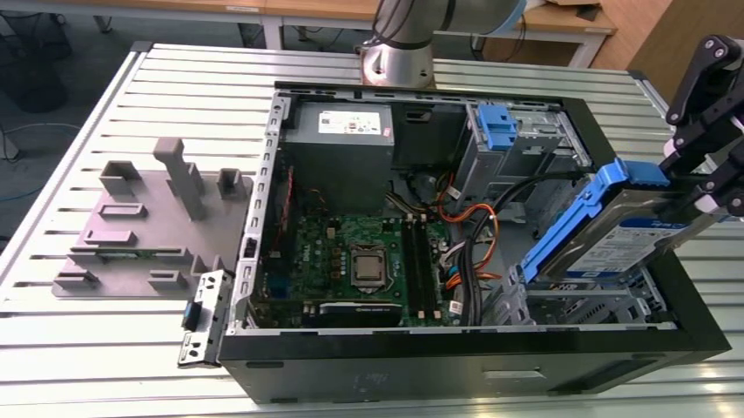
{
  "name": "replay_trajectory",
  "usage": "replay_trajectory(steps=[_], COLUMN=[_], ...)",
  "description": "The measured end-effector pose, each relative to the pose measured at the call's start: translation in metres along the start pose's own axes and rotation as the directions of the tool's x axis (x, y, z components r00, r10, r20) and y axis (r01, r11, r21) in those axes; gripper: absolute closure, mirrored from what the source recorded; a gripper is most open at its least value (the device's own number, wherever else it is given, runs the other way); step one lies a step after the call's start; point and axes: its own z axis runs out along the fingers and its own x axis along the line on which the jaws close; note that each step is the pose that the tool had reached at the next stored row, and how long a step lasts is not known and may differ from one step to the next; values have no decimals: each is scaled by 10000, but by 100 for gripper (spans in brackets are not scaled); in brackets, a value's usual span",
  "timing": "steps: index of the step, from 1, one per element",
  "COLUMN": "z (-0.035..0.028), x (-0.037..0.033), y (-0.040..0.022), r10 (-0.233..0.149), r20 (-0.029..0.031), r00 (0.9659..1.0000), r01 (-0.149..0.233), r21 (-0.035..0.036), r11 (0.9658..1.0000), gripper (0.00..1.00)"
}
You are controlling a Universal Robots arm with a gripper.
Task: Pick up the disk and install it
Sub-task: 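Insert the disk into the insertion slot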
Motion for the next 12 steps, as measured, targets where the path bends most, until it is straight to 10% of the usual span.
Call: replay_trajectory(steps=[12], z=[18], x=[1], y=[9], r10=[19], r20=[4], r00=[10000], r01=[-19], r21=[60], r11=[10000], gripper=[65])
